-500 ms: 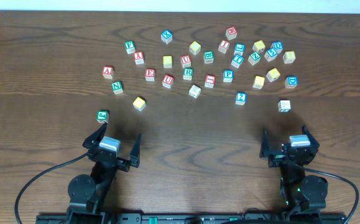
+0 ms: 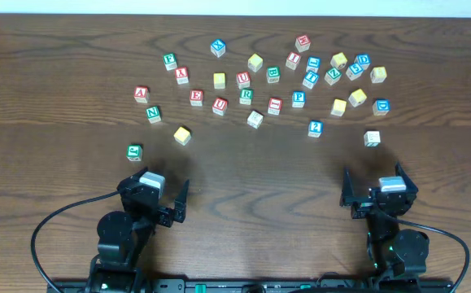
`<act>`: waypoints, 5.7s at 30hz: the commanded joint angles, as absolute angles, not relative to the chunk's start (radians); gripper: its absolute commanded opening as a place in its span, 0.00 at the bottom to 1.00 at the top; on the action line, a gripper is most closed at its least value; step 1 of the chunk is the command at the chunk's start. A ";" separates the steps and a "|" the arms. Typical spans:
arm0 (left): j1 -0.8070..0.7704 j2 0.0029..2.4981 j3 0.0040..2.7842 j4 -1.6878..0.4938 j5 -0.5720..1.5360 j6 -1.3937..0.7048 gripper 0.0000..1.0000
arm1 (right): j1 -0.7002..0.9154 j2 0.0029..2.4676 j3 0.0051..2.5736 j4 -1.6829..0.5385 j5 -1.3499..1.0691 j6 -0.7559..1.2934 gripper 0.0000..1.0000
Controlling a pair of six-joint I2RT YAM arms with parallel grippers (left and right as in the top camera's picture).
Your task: Spell out NEURIPS
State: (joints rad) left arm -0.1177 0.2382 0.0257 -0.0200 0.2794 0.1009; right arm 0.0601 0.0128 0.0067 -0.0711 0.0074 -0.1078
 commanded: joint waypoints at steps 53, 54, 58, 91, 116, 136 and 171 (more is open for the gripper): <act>-0.112 0.233 0.006 -0.046 0.303 0.085 0.98 | 0.051 0.010 0.006 -0.076 0.008 -0.091 0.99; -0.112 0.233 0.006 -0.046 0.303 0.085 0.98 | 0.051 0.010 0.006 -0.076 0.008 -0.091 0.99; -0.112 0.233 0.006 -0.046 0.303 0.085 0.98 | 0.051 0.010 0.006 -0.076 0.008 -0.090 0.99; -0.112 0.233 0.027 0.008 0.323 -0.040 0.98 | 0.051 0.010 0.006 -0.076 0.008 -0.090 0.99; -0.112 0.521 0.552 -0.356 0.346 -0.038 0.98 | 0.051 0.010 0.006 -0.076 0.008 -0.090 0.99; -0.112 0.951 1.060 -0.640 0.355 -0.065 0.98 | 0.051 0.010 0.006 -0.076 0.008 -0.091 0.99; -0.013 1.591 1.688 -1.056 0.034 -0.247 0.98 | 0.051 0.010 0.006 -0.076 0.008 -0.090 0.99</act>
State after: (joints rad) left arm -0.0296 1.5681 1.6558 -1.0454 0.0483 -0.2253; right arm 0.0601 0.0128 0.0067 -0.0708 0.0074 -0.1051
